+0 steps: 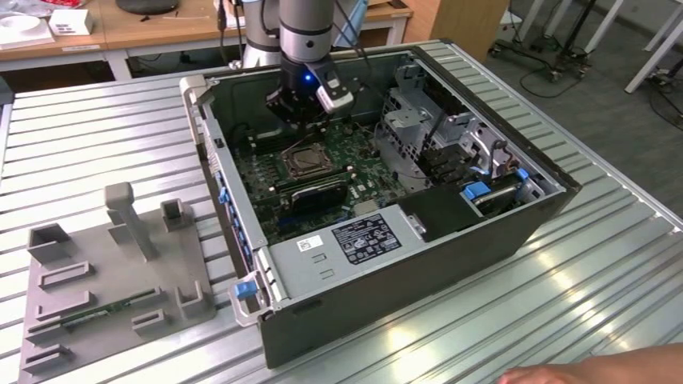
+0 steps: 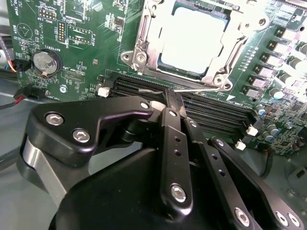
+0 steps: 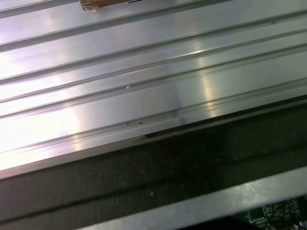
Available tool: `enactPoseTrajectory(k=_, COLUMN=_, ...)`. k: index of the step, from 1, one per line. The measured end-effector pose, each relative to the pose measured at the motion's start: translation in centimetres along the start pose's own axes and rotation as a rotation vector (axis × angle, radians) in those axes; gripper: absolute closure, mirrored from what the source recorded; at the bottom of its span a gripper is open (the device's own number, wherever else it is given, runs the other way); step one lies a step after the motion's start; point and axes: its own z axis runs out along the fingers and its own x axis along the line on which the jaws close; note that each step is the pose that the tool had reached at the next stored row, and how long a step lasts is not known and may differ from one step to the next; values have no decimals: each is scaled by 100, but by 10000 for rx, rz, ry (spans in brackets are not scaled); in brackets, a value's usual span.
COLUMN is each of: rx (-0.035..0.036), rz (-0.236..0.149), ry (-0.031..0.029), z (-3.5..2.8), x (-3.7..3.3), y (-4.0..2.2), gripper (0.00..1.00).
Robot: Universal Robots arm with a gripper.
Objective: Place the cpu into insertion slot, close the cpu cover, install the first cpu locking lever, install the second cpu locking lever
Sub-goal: 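Install the first cpu locking lever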
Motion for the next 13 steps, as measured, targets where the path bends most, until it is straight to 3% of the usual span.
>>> enactPoseTrajectory(k=13, rx=-3, rz=0, ry=1, z=100, x=0, y=-8, gripper=89)
